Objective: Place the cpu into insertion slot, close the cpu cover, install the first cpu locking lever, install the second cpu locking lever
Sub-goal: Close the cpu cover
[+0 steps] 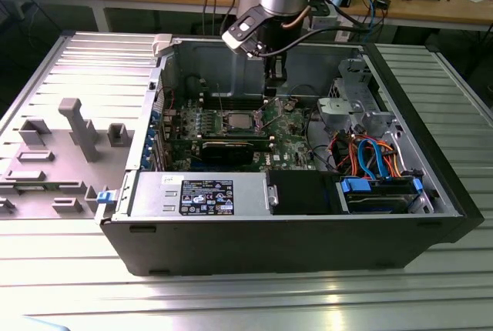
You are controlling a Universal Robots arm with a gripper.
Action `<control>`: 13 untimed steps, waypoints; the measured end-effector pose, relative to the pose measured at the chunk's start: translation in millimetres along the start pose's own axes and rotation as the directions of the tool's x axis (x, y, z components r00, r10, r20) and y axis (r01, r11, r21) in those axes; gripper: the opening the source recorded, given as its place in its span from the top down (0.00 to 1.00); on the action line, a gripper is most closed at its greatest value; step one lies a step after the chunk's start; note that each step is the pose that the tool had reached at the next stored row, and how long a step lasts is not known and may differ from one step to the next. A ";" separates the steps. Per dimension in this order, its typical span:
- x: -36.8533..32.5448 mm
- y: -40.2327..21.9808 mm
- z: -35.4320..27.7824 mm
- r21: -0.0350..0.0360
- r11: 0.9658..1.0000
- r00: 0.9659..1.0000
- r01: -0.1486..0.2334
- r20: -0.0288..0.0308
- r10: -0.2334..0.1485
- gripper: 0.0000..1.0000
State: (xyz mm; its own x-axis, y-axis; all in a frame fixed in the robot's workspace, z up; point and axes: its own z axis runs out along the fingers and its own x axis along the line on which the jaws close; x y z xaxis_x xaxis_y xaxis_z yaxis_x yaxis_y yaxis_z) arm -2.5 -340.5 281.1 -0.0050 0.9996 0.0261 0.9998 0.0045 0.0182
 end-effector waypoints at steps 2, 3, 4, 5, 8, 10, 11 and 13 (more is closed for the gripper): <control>0.0 0.9 0.0 0.000 1.000 1.000 0.000 0.000 0.000 0.89; 0.0 1.5 0.0 0.000 1.000 1.000 0.000 0.000 0.000 0.89; 0.0 1.8 0.0 0.000 1.000 1.000 0.000 0.000 0.000 0.89; 0.0 2.1 0.0 0.000 1.000 1.000 0.000 0.000 0.000 0.89; 0.0 3.5 0.1 0.000 1.000 1.000 0.000 0.000 0.000 0.89; 0.0 4.5 0.1 0.000 1.000 1.000 0.000 0.000 0.000 0.89; 0.0 4.8 0.1 0.000 1.000 1.000 0.000 0.000 0.000 0.89; 0.0 5.4 0.1 0.000 1.000 1.000 0.000 0.000 0.000 0.89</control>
State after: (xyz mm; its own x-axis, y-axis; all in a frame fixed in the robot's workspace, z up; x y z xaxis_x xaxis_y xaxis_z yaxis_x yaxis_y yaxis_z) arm 2.9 -340.5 281.1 -0.0050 0.9996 0.0261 0.9998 0.0045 0.0182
